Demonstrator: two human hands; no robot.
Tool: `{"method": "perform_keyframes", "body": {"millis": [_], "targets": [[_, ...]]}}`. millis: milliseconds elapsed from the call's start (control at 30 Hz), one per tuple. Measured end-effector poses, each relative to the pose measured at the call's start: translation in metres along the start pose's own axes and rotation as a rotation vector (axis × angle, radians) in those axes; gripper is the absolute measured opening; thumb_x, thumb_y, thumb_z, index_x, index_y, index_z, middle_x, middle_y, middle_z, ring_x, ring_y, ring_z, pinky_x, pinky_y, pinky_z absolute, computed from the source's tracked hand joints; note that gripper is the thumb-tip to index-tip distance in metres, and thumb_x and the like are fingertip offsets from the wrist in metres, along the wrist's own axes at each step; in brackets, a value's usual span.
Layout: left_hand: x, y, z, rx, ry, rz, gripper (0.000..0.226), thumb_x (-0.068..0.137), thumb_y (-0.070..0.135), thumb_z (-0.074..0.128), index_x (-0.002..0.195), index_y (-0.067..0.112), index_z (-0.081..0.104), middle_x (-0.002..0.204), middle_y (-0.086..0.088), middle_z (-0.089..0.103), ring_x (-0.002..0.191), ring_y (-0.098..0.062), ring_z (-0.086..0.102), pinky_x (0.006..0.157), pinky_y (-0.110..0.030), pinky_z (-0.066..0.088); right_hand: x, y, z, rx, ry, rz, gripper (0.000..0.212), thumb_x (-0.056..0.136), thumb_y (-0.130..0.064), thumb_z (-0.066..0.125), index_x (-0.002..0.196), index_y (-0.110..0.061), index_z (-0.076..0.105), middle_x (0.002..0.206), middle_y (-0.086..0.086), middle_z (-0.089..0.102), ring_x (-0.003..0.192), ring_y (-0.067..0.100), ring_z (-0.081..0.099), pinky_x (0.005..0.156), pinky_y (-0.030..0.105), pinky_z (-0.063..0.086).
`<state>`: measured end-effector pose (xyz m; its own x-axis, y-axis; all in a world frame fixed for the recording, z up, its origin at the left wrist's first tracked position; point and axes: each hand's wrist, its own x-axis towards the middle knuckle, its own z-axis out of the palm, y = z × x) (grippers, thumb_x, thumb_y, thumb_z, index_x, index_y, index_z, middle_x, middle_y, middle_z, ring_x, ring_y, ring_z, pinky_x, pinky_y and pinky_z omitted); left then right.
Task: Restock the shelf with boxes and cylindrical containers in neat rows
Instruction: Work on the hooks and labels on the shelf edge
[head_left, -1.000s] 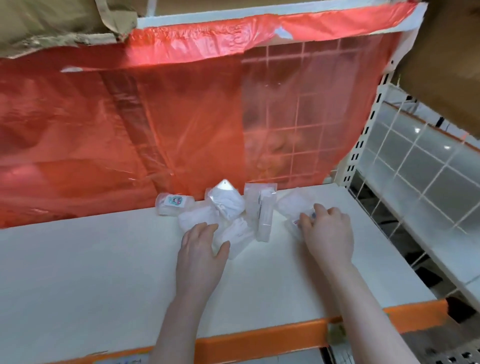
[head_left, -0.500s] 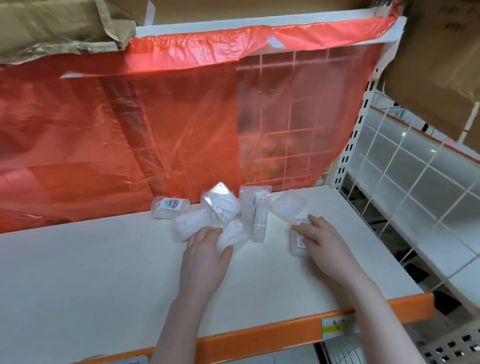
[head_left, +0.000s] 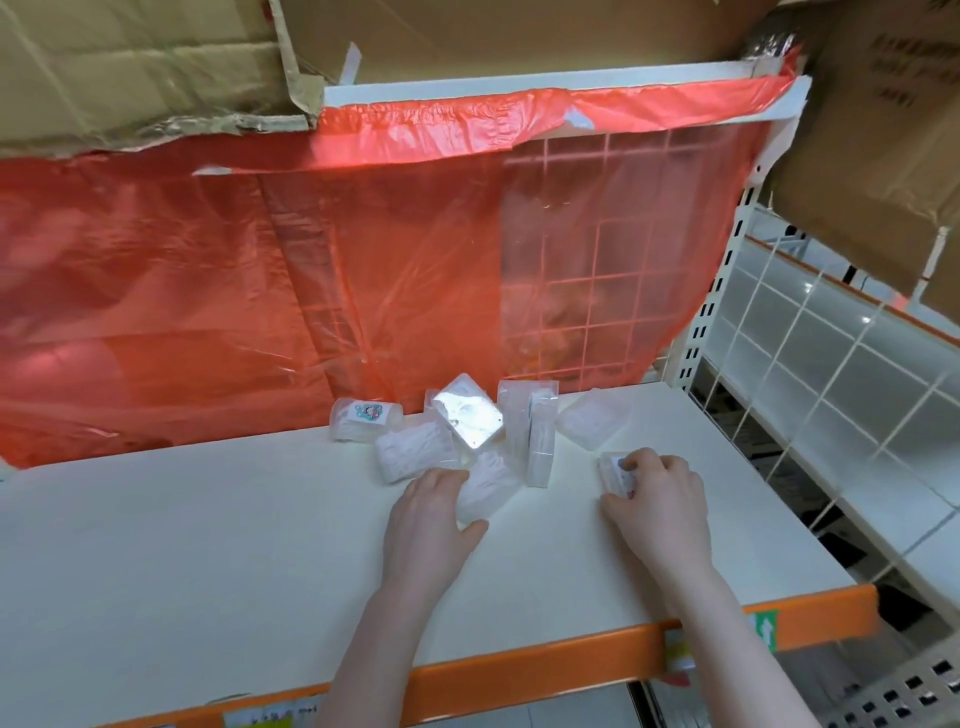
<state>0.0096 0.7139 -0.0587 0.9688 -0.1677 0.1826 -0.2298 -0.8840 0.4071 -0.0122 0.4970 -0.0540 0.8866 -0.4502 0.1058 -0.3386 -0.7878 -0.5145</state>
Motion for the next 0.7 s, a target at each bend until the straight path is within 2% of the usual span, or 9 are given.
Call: {"method": "perform_keyframes", "body": {"millis": [100, 233, 333, 433, 533, 600, 700], "targets": [[-0.005, -0.004, -0.01, 0.021, -0.055, 0.024, 0.056, 0.081, 0.035, 0.065, 0.133, 0.025, 0.049, 0.133, 0.008, 0.051, 0.122, -0.011, 0.047, 0.098, -0.021, 0.035, -0.004, 0.003, -0.004, -0.006, -0.028, -0.009, 0.048, 0.073, -0.015, 0.062, 0.121, -0.017, 0.053, 0.114, 0.012, 0.052, 0.105, 0.032, 0.046, 0.085, 0.034, 0.034], [-0.009, -0.011, -0.03, -0.014, -0.153, -0.009, 0.049, 0.078, 0.041, 0.064, 0.126, 0.031, 0.056, 0.123, 0.013, 0.058, 0.112, -0.009, 0.054, 0.09, -0.023, 0.042, -0.006, 0.004, -0.006, -0.088, -0.06, -0.047, 0.052, 0.074, -0.017, 0.06, 0.125, -0.02, 0.051, 0.119, 0.009, 0.052, 0.107, 0.03, 0.048, 0.086, 0.034, 0.037], [-0.011, -0.018, -0.039, -0.098, -0.222, -0.084, 0.03, 0.077, 0.047, 0.06, 0.103, 0.034, 0.065, 0.095, 0.012, 0.066, 0.091, -0.009, 0.059, 0.075, -0.026, 0.046, -0.007, 0.003, -0.006, -0.098, -0.076, -0.061, 0.052, 0.075, -0.018, 0.059, 0.126, -0.021, 0.051, 0.121, 0.007, 0.052, 0.109, 0.029, 0.047, 0.087, 0.033, 0.037], [-0.013, -0.021, -0.045, -0.166, -0.225, -0.103, 0.034, 0.074, 0.051, 0.05, 0.088, 0.025, 0.065, 0.077, 0.003, 0.064, 0.078, -0.015, 0.059, 0.072, -0.035, 0.047, -0.008, 0.003, -0.007, -0.079, -0.085, -0.07, 0.052, 0.075, -0.016, 0.059, 0.126, -0.02, 0.051, 0.121, 0.007, 0.051, 0.11, 0.029, 0.046, 0.087, 0.033, 0.038], [-0.012, -0.023, -0.047, -0.191, -0.178, -0.106, 0.022, 0.086, 0.038, 0.054, 0.106, 0.034, 0.062, 0.083, 0.007, 0.065, 0.084, -0.014, 0.06, 0.078, -0.035, 0.049, -0.009, 0.003, -0.007, -0.054, -0.098, -0.086, 0.052, 0.075, -0.014, 0.058, 0.126, -0.02, 0.052, 0.12, 0.006, 0.052, 0.11, 0.028, 0.046, 0.086, 0.032, 0.037], [-0.011, -0.025, -0.048, -0.19, -0.154, -0.094, 0.036, 0.09, 0.033, 0.051, 0.125, 0.039, 0.053, 0.093, 0.006, 0.066, 0.089, -0.015, 0.06, 0.08, -0.032, 0.048, -0.009, 0.002, -0.008, -0.045, -0.106, -0.101, 0.052, 0.074, -0.012, 0.058, 0.126, -0.018, 0.052, 0.12, 0.006, 0.052, 0.11, 0.028, 0.046, 0.086, 0.032, 0.037], [-0.008, -0.028, -0.047, -0.173, -0.133, -0.052, 0.042, 0.094, 0.028, 0.047, 0.135, 0.038, 0.046, 0.12, 0.006, 0.061, 0.104, -0.014, 0.057, 0.086, -0.029, 0.045, -0.009, 0.002, -0.009, -0.04, -0.115, -0.111, 0.052, 0.074, -0.012, 0.058, 0.126, -0.018, 0.052, 0.12, 0.007, 0.052, 0.11, 0.028, 0.046, 0.087, 0.032, 0.037]]}}
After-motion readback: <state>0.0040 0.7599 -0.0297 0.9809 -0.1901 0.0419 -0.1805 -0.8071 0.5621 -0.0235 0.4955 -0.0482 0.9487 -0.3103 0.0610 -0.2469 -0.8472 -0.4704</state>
